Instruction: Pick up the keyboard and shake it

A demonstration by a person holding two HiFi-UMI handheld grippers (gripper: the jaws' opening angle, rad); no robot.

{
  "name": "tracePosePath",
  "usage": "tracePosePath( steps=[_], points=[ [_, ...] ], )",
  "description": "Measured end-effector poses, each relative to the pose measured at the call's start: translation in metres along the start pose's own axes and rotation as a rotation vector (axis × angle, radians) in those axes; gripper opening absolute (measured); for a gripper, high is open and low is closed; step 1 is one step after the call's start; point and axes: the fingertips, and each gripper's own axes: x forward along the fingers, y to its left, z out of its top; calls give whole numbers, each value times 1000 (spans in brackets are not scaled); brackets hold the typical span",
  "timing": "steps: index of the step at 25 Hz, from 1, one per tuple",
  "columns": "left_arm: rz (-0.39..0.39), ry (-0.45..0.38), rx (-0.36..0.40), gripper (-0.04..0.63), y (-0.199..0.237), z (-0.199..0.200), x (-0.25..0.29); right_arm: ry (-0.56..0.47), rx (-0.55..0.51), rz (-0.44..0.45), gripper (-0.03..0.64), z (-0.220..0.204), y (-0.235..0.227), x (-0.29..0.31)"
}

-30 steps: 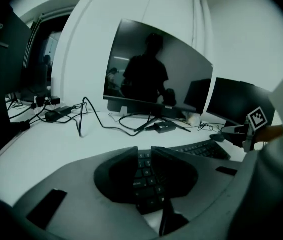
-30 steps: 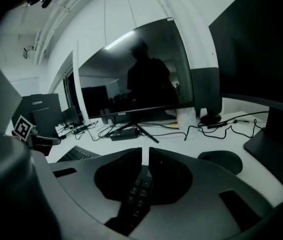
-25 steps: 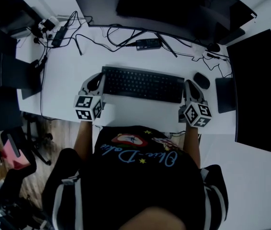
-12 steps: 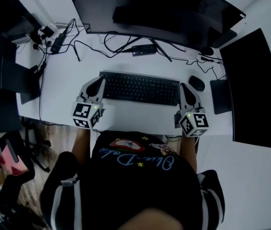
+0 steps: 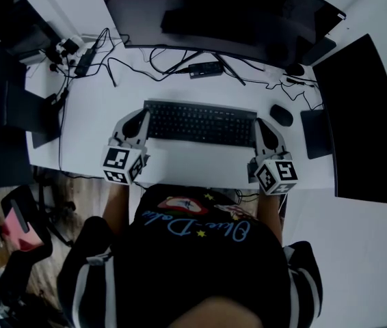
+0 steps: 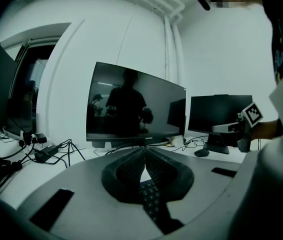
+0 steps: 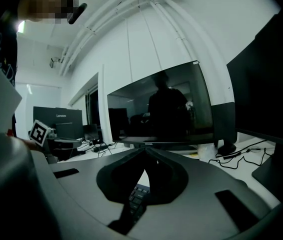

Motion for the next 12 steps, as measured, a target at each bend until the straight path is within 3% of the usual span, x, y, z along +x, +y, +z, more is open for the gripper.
tracePosePath(
  steps=[12],
  points=[
    [12, 24, 14, 5, -1, -5, 4, -1, -1, 9, 0, 3, 0, -1]
  ],
)
